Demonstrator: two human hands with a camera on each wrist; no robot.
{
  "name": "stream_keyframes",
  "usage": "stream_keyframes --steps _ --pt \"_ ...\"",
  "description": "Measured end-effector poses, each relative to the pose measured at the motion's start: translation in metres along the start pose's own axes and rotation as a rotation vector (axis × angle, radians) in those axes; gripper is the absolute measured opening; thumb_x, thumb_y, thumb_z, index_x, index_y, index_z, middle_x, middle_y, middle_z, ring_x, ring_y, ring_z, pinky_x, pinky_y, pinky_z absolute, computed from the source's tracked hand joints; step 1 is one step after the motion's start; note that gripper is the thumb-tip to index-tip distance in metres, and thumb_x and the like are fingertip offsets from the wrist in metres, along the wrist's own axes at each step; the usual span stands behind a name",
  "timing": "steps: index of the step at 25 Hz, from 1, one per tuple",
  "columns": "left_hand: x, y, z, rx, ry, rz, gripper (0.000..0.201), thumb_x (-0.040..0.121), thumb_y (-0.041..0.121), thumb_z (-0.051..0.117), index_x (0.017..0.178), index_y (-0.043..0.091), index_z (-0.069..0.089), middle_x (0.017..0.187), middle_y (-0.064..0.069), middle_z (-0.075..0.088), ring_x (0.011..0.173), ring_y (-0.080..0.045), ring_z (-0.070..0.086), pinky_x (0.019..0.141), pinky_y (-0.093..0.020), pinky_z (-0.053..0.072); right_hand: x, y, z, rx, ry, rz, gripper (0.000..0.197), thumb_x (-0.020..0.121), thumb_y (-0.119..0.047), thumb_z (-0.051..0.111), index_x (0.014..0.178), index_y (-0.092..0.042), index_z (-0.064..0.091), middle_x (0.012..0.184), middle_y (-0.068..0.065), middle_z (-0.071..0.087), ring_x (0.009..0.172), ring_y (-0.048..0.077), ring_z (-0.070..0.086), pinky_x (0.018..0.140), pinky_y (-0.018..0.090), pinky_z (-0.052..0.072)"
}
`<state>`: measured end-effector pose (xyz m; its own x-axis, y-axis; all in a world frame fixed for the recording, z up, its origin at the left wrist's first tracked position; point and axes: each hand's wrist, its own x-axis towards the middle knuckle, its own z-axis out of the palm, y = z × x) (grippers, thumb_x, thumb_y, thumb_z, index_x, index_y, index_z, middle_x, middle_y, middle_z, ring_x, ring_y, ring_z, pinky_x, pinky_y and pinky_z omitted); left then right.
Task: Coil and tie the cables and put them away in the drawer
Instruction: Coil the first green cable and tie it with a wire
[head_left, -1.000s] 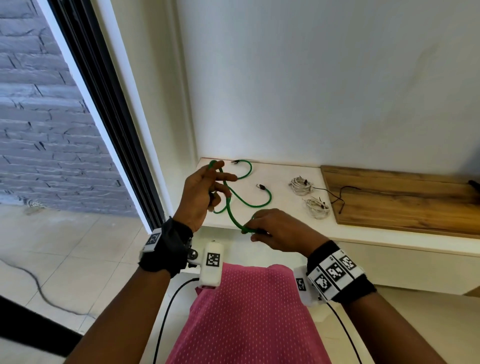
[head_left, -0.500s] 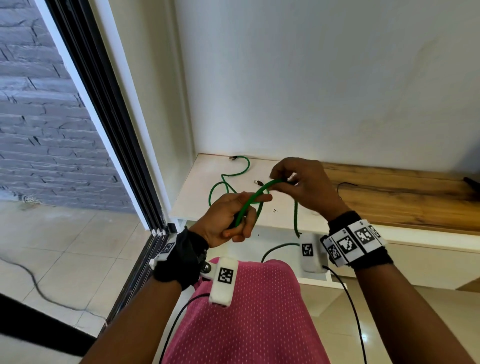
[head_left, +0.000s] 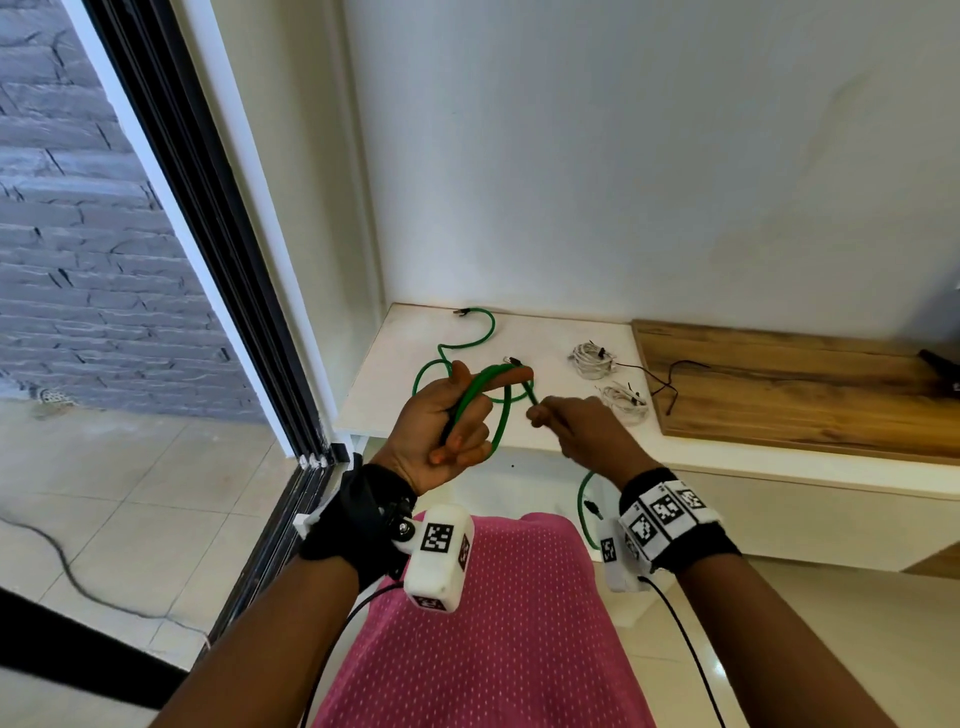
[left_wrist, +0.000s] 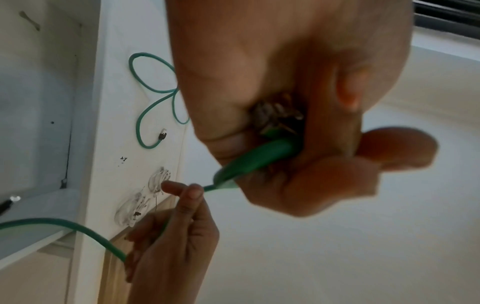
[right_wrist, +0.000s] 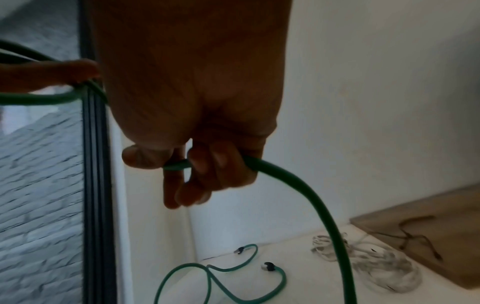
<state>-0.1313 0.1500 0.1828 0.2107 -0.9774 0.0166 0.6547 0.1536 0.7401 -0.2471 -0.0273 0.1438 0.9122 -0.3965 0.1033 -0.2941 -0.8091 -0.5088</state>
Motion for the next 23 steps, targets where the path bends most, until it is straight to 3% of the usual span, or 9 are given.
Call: stream_keyframes --steps 3,5,7,10,14,16,18,20,23 --pt "0.005 0.002 -0.001 -0.017 0.083 0.086 0.065 0.093 0.048 0.029 0.132 -0.001 0.047 0.037 0.004 0.037 0.024 -0.003 0.027 0.036 -0.017 0.029 -0.006 -0.025 0.008 -0.261 -0.235 -0.009 0.039 0.097 -0.041 0.046 0.120 -0.009 0.052 0.101 0.014 0.067 0.089 0.029 0.064 0.071 0.032 0.046" --pt "0.009 0.003 -0.002 0.044 0.203 0.184 0.060 0.096 0.046 0.029 0.128 -0.002 0.048 0.042 0.004 0.038 0.027 -0.004 0.026 0.040 -0.019 0.035 -0.017 -0.040 0.013 -0.340 -0.362 -0.047 0.045 0.096 -0.031 0.055 0.131 -0.009 0.040 0.105 0.016 0.064 0.093 0.029 0.063 0.070 0.033 0.046" --pt "0.012 0.002 -0.006 0.146 0.324 0.263 0.048 0.094 0.043 0.039 0.111 0.000 0.052 0.049 0.004 0.036 0.032 -0.005 0.026 0.044 -0.021 0.042 -0.028 -0.054 0.016 -0.332 -0.389 -0.131 0.054 0.092 -0.017 0.061 0.138 -0.010 0.034 0.107 0.015 0.064 0.090 0.024 0.065 0.068 0.030 0.047" --pt "0.016 -0.002 -0.012 0.378 0.463 0.271 0.025 0.098 0.030 0.046 0.084 0.009 0.047 0.061 -0.001 0.044 0.038 -0.009 0.034 0.050 -0.028 0.051 -0.036 -0.062 0.018 -0.389 -0.338 -0.279 0.058 0.091 -0.007 0.060 0.142 -0.008 0.033 0.118 0.014 0.061 0.095 0.022 0.064 0.078 0.031 0.050" --pt "0.015 -0.014 -0.020 0.717 0.462 0.161 0.014 0.102 0.019 0.041 0.091 0.011 0.043 0.079 -0.011 0.065 0.067 -0.023 0.066 0.073 -0.043 0.057 -0.036 -0.062 0.000 -0.375 -0.081 -0.403 0.036 0.092 -0.009 0.058 0.128 -0.006 0.055 0.107 0.011 0.060 0.087 0.026 0.061 0.069 0.029 0.043" --pt "0.014 -0.022 -0.021 0.749 0.434 0.111 0.012 0.102 0.019 0.041 0.094 0.011 0.045 0.084 -0.007 0.069 0.079 -0.020 0.070 0.080 -0.041 0.056 -0.034 -0.058 -0.012 -0.217 -0.002 -0.493 0.029 0.084 -0.005 0.065 0.113 -0.004 0.064 0.095 0.013 0.064 0.079 0.028 0.062 0.065 0.032 0.046" --pt "0.012 -0.026 -0.016 0.735 0.330 0.010 0.016 0.103 0.021 0.039 0.096 0.009 0.046 0.080 -0.007 0.068 0.072 -0.017 0.069 0.075 -0.038 0.056 -0.028 -0.055 -0.023 -0.112 0.024 -0.570 0.025 0.079 -0.003 0.068 0.103 -0.004 0.068 0.085 0.010 0.065 0.073 0.022 0.061 0.062 0.032 0.049" --pt "0.009 -0.027 -0.011 0.730 0.196 -0.083 0.027 0.104 0.024 0.034 0.099 0.001 0.049 0.069 -0.010 0.067 0.055 -0.020 0.064 0.059 -0.035 0.052 -0.022 -0.050 -0.037 -0.060 0.044 -0.586 0.022 0.075 -0.001 0.071 0.097 -0.004 0.069 0.081 0.006 0.065 0.068 0.013 0.058 0.061 0.024 0.050" --pt "0.002 -0.028 -0.007 0.593 0.092 -0.136 0.050 0.104 0.031 0.026 0.116 -0.011 0.049 0.049 -0.005 0.052 0.034 -0.011 0.035 0.041 -0.021 0.033 -0.015 -0.033 -0.057 0.021 0.142 -0.509 0.017 0.075 -0.001 0.074 0.091 -0.006 0.070 0.079 0.001 0.064 0.066 0.004 0.055 0.061 0.014 0.047"
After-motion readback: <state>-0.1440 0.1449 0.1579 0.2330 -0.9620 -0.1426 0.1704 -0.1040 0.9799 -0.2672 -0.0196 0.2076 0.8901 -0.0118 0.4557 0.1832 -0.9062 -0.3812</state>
